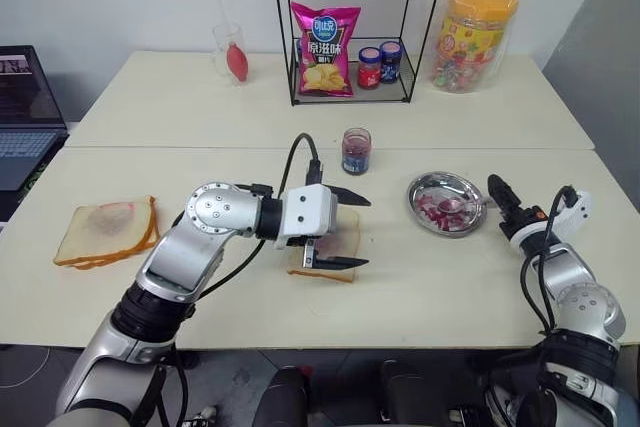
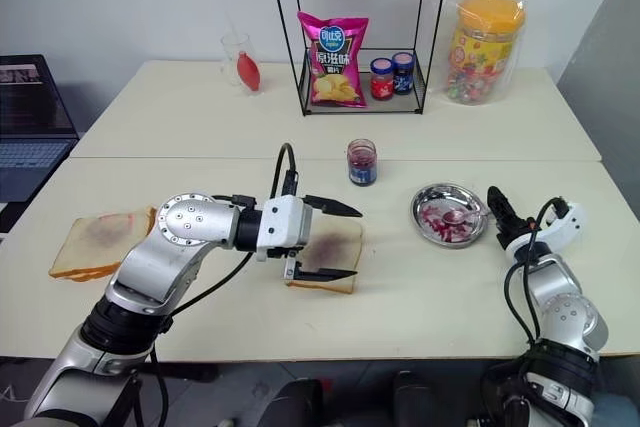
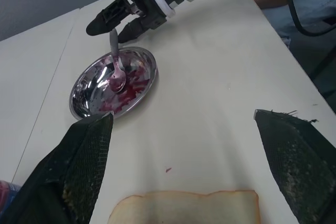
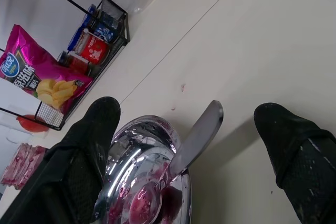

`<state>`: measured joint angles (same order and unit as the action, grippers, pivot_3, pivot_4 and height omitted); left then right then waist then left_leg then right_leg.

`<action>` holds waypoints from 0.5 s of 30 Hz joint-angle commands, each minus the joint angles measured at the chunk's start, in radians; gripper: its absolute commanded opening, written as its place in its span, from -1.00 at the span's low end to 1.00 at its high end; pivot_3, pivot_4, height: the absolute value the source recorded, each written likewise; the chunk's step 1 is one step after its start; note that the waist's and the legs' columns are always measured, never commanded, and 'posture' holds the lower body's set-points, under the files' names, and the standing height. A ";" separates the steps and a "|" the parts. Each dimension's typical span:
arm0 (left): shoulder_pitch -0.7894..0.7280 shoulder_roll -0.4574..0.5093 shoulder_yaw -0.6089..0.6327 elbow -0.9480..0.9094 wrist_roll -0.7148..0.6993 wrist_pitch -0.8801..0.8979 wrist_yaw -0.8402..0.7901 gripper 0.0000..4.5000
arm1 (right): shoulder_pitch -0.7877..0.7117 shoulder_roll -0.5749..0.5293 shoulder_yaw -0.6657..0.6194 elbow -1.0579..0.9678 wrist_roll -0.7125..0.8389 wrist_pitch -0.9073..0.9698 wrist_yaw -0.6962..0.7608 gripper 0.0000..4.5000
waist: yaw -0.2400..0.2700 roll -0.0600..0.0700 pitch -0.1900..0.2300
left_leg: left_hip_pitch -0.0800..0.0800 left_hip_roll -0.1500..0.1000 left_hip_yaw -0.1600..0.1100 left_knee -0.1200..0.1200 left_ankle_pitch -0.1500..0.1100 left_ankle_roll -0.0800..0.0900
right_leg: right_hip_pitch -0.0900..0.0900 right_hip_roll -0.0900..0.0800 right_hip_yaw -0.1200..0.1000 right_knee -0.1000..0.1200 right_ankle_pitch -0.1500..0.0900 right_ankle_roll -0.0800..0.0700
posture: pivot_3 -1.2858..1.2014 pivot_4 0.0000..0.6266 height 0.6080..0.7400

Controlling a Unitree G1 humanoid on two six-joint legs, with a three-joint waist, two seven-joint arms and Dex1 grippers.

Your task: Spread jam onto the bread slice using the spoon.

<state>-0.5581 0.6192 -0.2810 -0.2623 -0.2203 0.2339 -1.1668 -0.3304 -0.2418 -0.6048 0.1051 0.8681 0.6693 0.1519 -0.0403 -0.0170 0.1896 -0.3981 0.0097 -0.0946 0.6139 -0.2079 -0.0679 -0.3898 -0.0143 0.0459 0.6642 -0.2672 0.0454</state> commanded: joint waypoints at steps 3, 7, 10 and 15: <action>-0.031 -0.010 -0.005 -0.014 0.007 0.009 0.008 0.99 | -0.033 -0.019 0.004 0.014 0.011 -0.028 0.026 1.00 | 0.000 0.000 0.000 | 0.000 0.000 0.000 0.000 0.000 0.000 | 0.000 0.000 0.000 0.000 0.000 0.000 | 0.03 -0.52 1.00; -0.044 -0.013 -0.007 -0.011 0.010 0.017 0.007 1.00 | -0.041 -0.024 0.009 0.034 0.006 -0.037 0.040 0.65 | -0.001 0.000 0.000 | 0.000 0.000 0.000 0.000 0.000 0.000 | 0.000 0.000 0.000 0.000 0.000 0.000 | 0.03 -0.52 1.00; -0.079 -0.017 -0.006 -0.010 0.003 0.046 0.004 1.00 | -0.048 -0.024 0.012 0.046 0.003 -0.050 0.047 0.31 | -0.001 0.000 0.000 | 0.000 0.000 0.000 0.000 0.000 0.000 | 0.000 0.000 0.000 0.000 0.000 0.000 | 0.03 -0.52 1.00; -0.087 -0.011 -0.007 -0.014 0.008 0.061 0.005 1.00 | -0.051 -0.027 0.011 0.062 0.003 -0.068 0.059 -0.23 | -0.001 0.000 0.000 | 0.000 0.000 0.000 0.000 0.000 0.000 | 0.000 0.000 0.000 0.000 0.000 0.000 | 0.03 -0.52 1.00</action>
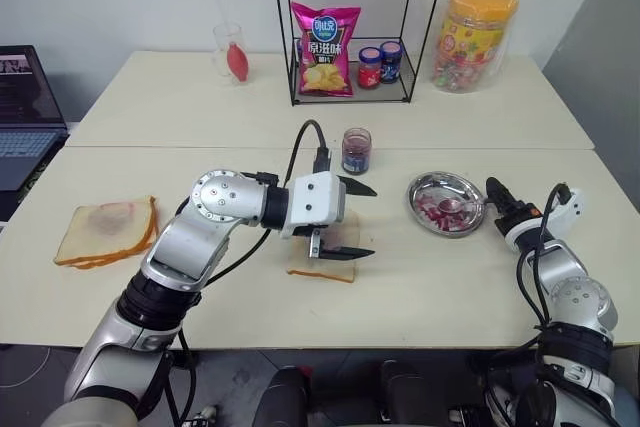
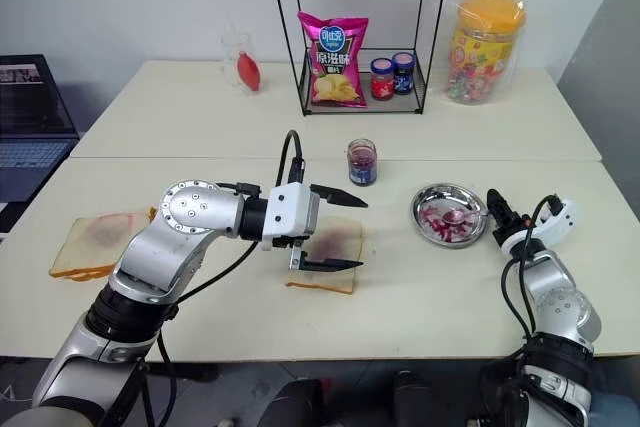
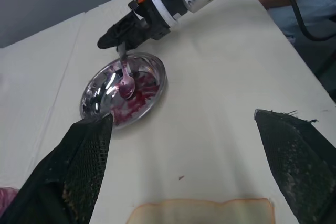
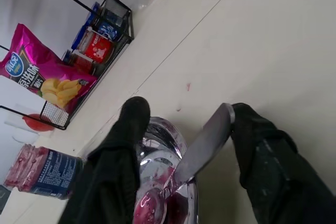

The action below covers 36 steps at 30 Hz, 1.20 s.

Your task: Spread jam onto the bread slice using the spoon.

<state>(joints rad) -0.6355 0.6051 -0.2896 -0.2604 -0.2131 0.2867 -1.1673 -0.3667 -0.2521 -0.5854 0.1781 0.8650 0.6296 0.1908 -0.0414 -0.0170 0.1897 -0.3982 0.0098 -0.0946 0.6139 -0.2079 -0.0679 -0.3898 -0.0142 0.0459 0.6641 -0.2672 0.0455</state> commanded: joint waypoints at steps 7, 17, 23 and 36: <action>0.031 0.029 0.024 -0.024 0.006 0.011 0.017 1.00 | -0.009 -0.021 -0.015 -0.032 0.025 -0.028 0.031 -0.92 | 0.000 0.000 0.000 | 0.000 0.000 0.000 0.000 0.000 0.000 | 0.000 0.000 0.000 0.000 0.000 0.000 | 0.03 -0.52 1.00; 0.107 0.076 0.146 -0.058 -0.071 0.107 0.085 1.00 | 0.016 -0.058 0.011 -0.214 0.097 0.041 0.048 -0.99 | 0.000 0.002 0.001 | 0.000 0.000 0.000 0.000 0.000 0.000 | 0.000 0.000 0.000 0.000 0.000 0.000 | 0.03 -0.52 1.00; 0.154 0.083 0.222 -0.102 -0.128 0.177 0.134 1.00 | 0.024 -0.091 0.027 -0.268 0.100 0.050 0.055 -0.99 | -0.003 0.002 0.001 | 0.000 0.001 -0.001 -0.001 0.000 0.000 | -0.001 0.000 -0.001 0.000 -0.001 -0.001 | 0.03 -0.52 1.00; 0.203 0.041 0.379 -0.111 -0.126 0.289 0.415 1.00 | -0.316 -0.097 0.257 -0.268 0.002 0.035 0.062 -0.99 | -0.016 0.003 0.002 | 0.000 0.001 0.000 -0.001 0.000 0.000 | -0.001 0.001 0.000 0.001 0.000 -0.001 | 0.03 -0.52 1.00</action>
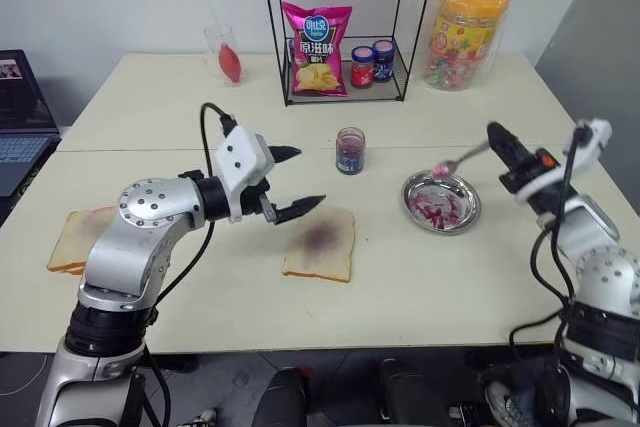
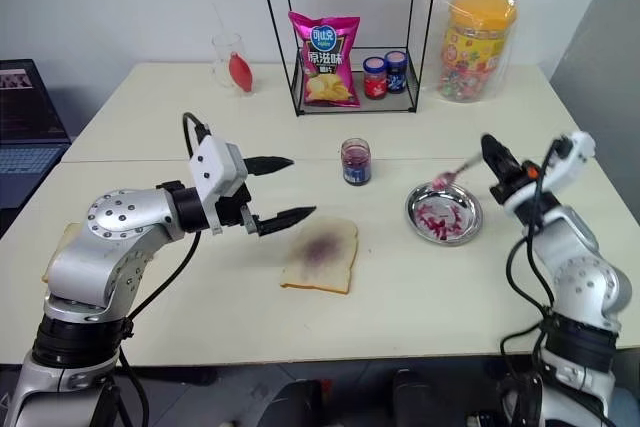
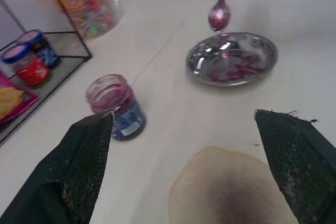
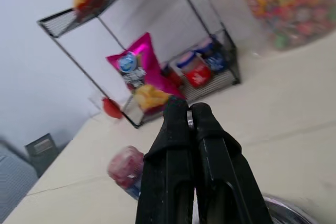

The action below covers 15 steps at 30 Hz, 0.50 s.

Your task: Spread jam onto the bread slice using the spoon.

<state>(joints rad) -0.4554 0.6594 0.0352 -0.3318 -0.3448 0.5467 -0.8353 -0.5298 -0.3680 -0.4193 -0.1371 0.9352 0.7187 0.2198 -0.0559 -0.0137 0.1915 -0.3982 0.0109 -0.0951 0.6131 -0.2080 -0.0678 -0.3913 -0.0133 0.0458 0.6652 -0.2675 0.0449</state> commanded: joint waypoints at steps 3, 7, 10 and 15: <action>0.034 -0.027 0.074 -0.058 -0.006 0.066 0.139 1.00 | -0.258 0.041 0.163 0.147 -0.145 -0.091 0.063 -0.99 | -0.002 0.000 0.000 | 0.000 0.000 0.000 0.000 0.000 0.000 | -0.001 0.000 0.000 0.000 0.000 0.000 | 0.03 -0.52 1.00; 0.053 -0.014 0.074 -0.064 0.019 0.102 0.190 1.00 | -0.388 0.074 0.247 0.310 -0.254 -0.167 0.116 -0.99 | 0.002 0.000 0.000 | -0.001 0.000 -0.001 -0.001 0.000 0.000 | -0.001 0.000 -0.001 0.000 0.000 -0.001 | 0.03 -0.52 1.00; 0.072 -0.002 0.070 -0.081 0.021 0.130 0.207 1.00 | -0.477 0.100 0.309 0.458 -0.352 -0.250 0.165 -0.99 | 0.003 0.000 0.000 | -0.003 0.000 0.000 -0.001 0.000 0.000 | -0.003 0.000 -0.001 -0.001 0.003 -0.006 | 0.03 -0.52 1.00; 0.076 -0.012 0.078 -0.105 -0.009 0.176 0.231 1.00 | -0.570 0.137 0.370 0.688 -0.491 -0.419 0.254 -0.99 | 0.003 0.000 0.000 | -0.003 0.000 0.000 -0.002 0.000 0.000 | -0.005 0.000 -0.001 0.000 0.003 -0.006 | 0.03 -0.52 1.00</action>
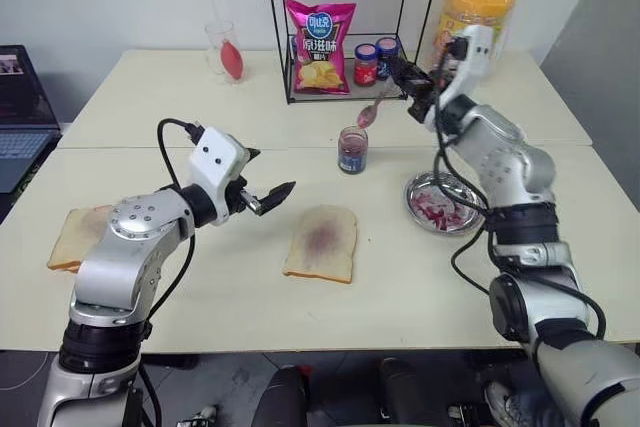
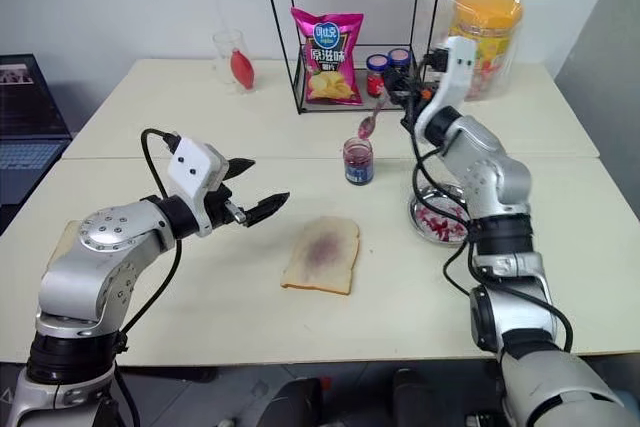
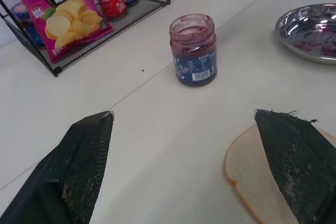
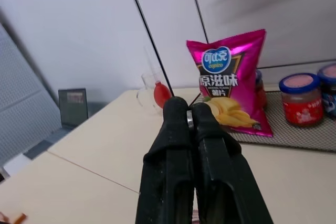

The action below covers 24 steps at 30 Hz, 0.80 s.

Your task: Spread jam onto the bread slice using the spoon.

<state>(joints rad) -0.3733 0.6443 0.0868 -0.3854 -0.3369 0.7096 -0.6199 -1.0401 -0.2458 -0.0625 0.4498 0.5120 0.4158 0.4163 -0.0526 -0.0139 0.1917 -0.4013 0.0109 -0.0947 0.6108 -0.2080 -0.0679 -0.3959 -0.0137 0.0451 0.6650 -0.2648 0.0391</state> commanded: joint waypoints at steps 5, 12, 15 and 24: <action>0.005 0.015 0.012 -0.057 -0.005 0.011 0.021 1.00 | -0.111 0.039 0.035 0.278 -0.146 -0.225 0.135 -0.99 | -0.001 0.000 0.000 | 0.000 0.000 0.000 0.000 0.000 0.000 | 0.000 0.000 0.000 0.000 0.000 0.000 | 0.03 -0.52 1.00; 0.005 0.010 0.010 -0.048 -0.006 0.002 0.030 1.00 | -0.158 0.061 0.034 0.447 -0.230 -0.352 0.171 -0.99 | -0.004 0.000 0.000 | 0.000 0.000 0.000 0.000 0.000 0.000 | -0.001 0.000 0.000 0.001 0.000 0.000 | 0.03 -0.52 1.00; 0.005 0.013 0.011 -0.037 -0.003 -0.005 0.026 1.00 | -0.163 0.078 0.040 0.497 -0.255 -0.369 0.181 -0.99 | -0.004 0.000 0.000 | 0.000 0.000 0.000 0.000 0.000 0.000 | -0.001 0.000 0.000 0.001 0.000 0.000 | 0.03 -0.52 1.00; 0.003 0.012 -0.003 -0.017 0.019 -0.040 0.019 1.00 | -0.184 0.108 0.021 0.588 -0.297 -0.406 0.168 -0.99 | -0.004 0.000 0.000 | 0.000 0.000 0.000 0.000 0.000 0.000 | -0.001 0.000 0.000 0.002 0.000 -0.001 | 0.03 -0.52 1.00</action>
<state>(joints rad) -0.3638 0.6453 0.0815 -0.3887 -0.3264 0.6902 -0.6010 -1.1811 -0.1391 -0.0196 1.0459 0.2191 0.0458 0.5874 -0.0570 -0.0138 0.1917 -0.4009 0.0109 -0.0945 0.6103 -0.2079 -0.0681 -0.3968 -0.0138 0.0455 0.6668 -0.2644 0.0386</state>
